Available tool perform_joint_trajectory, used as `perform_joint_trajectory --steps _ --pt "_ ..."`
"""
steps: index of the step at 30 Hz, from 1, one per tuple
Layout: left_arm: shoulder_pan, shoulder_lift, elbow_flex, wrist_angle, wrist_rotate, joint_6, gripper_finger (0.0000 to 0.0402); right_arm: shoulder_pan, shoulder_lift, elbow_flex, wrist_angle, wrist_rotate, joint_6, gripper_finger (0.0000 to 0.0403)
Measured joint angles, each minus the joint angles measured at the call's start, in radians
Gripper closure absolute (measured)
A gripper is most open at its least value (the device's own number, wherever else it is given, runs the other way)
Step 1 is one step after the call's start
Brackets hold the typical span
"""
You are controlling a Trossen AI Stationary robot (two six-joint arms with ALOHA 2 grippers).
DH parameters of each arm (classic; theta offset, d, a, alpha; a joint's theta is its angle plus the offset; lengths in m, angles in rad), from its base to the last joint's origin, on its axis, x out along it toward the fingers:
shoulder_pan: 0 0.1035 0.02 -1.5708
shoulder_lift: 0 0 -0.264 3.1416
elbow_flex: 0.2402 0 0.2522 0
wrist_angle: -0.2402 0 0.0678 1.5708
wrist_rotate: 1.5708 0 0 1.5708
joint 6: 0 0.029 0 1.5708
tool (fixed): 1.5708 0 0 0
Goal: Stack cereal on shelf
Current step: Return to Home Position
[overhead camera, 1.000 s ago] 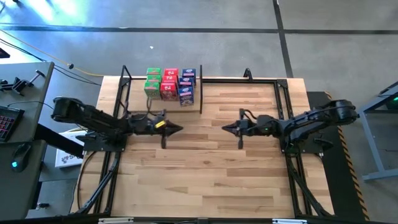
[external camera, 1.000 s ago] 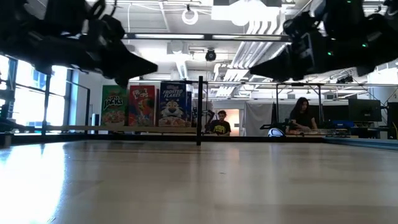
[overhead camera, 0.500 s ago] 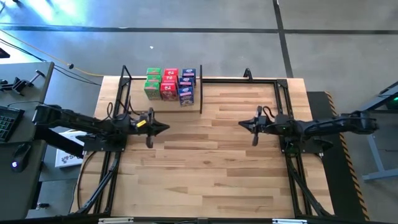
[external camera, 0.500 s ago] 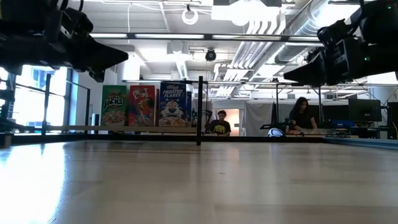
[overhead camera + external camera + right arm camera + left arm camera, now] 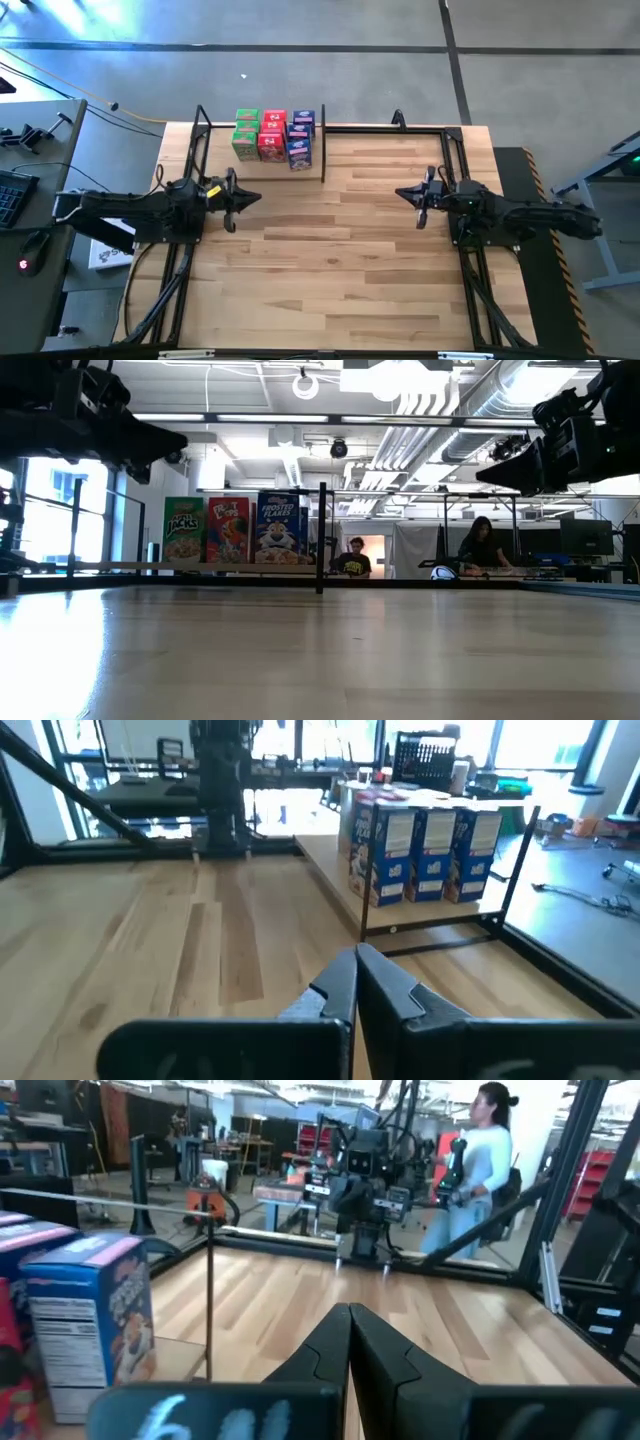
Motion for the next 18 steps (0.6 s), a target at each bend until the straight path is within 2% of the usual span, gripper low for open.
perform_joint_trajectory --steps 8,14,18 --pt "0.005 -0.406 0.000 -0.378 -0.025 0.016 0.0401 0.000 -0.182 0.000 -0.119 0.021 0.012 0.0403" --pt "0.009 -0.389 0.001 -0.414 -0.056 0.053 0.0401 0.001 -0.282 0.000 -0.164 0.029 0.034 0.0403" --pt "0.009 -0.398 0.002 -0.409 -0.053 0.049 0.0401 0.001 -0.279 0.000 -0.169 0.047 0.034 0.0403"
